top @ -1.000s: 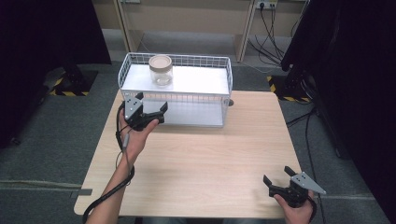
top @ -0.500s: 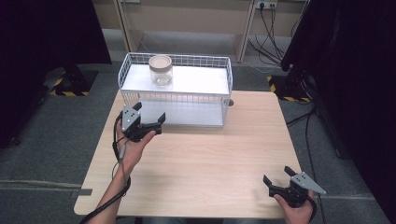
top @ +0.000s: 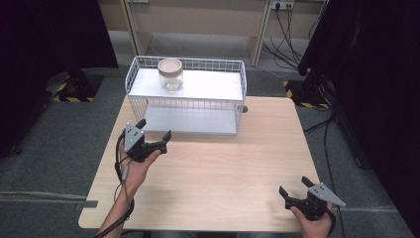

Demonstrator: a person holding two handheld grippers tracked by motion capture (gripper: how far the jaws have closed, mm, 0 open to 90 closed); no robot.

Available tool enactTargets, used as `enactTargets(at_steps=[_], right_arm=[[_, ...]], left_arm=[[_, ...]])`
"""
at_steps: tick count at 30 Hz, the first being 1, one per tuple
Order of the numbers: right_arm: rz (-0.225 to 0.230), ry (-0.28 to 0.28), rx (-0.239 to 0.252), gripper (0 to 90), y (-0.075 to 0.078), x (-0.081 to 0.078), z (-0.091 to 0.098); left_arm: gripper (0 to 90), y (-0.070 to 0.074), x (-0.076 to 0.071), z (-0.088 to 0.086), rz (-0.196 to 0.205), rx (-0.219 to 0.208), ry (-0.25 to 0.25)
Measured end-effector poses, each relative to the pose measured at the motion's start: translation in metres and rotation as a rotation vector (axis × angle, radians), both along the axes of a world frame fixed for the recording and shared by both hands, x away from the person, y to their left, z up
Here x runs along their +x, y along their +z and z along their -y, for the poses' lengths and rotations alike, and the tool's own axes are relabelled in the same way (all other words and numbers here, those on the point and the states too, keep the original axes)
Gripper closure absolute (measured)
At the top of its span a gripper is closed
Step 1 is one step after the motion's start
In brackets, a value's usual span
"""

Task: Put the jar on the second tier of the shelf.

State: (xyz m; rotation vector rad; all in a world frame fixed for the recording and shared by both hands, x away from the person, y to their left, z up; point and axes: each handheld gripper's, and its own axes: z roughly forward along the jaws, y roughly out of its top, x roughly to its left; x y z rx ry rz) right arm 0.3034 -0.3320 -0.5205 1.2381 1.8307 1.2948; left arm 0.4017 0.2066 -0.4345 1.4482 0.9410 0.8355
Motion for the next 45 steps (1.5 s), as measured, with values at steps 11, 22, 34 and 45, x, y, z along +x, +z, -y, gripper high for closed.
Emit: enactTargets(at_steps=[11,22,34,45], right_arm=[[0.0,-0.001,-0.002,1.2,0.0,0.0,0.0],[0.001,-0.001,0.0,1.2,0.0,0.0,0.0],[0.0,-0.001,-0.003,1.2,0.0,0.0,-0.001],[0.0,-0.002,-0.002,1.2,0.0,0.0,-0.001]], left_arm=[[0.0,-0.013,-0.012,-0.008,-0.012,-0.017,0.001],[0.0,-0.028,-0.022,-0.014,-0.023,-0.017,0.006],[0.0,-0.034,-0.031,-0.018,-0.027,-0.02,0.005],[0.0,-0.042,-0.04,-0.022,-0.04,-0.026,0.008]])
